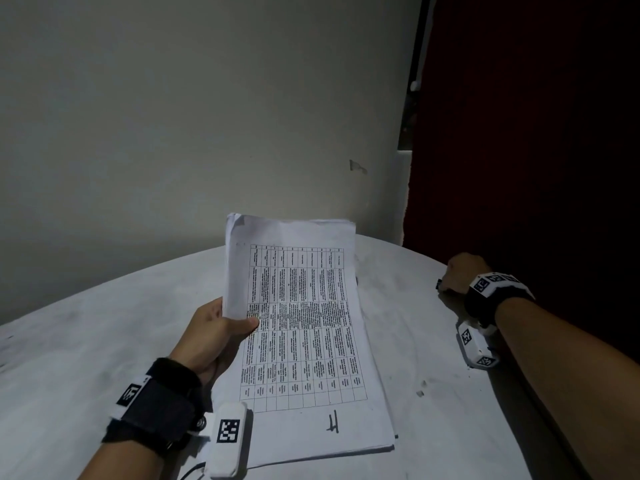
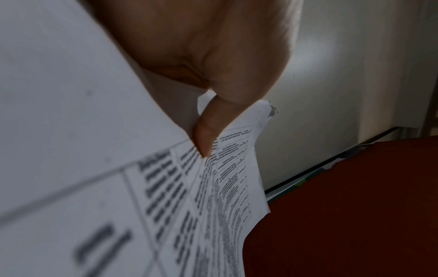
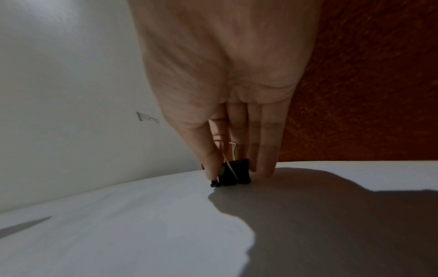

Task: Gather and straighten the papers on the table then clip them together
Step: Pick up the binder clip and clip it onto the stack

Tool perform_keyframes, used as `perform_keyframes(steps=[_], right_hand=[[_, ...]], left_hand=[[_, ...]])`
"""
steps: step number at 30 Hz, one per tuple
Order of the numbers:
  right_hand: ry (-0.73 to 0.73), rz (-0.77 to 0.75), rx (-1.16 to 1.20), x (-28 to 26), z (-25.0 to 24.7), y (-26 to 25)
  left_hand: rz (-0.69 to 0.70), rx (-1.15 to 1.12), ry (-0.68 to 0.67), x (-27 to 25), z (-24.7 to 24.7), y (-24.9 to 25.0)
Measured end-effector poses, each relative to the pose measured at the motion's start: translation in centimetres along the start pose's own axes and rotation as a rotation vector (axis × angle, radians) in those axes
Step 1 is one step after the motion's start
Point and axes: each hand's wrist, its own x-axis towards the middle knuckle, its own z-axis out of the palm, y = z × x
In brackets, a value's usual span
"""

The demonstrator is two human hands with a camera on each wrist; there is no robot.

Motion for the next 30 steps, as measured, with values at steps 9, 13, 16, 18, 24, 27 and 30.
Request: perform_keyframes(steps=[9, 13, 16, 18, 24, 27, 30], right_hand=[[-0.046, -0.078, 0.225, -1.0, -0.6, -4.5], [-0.073, -0.147, 0.316, -2.2, -1.8, -7.6], [-0.094, -0.216, 0.357, -3.6, -3.0, -9.7], [-0.088, -0.264, 0.353, -4.3, -3.8, -10.8], [0.079, -0.374, 0.378, -6.4, -6.5, -13.7], [0.198, -0.467, 0.394, -7.9, -8.9, -15.1], [0.345, -0.595, 0.418, -9.9, -12.0, -16.4]], left_hand=[[-0.006, 0.014, 0.009, 0.2, -0.2, -0.2], [-0.013, 0.034, 0.005, 0.1, -0.2, -0.2], [-0.012, 0.040, 0.031, 0.2, -0.2, -0.2], [-0.010, 0.037, 0.039, 0.1, -0.1, -0.1], [0.009, 0.037, 0.039, -0.4, 0.2, 0.3], [0.044, 0.036, 0.045, -0.6, 0.4, 0.6], [0.090, 0.039, 0.041, -1.3, 1.0, 1.3]])
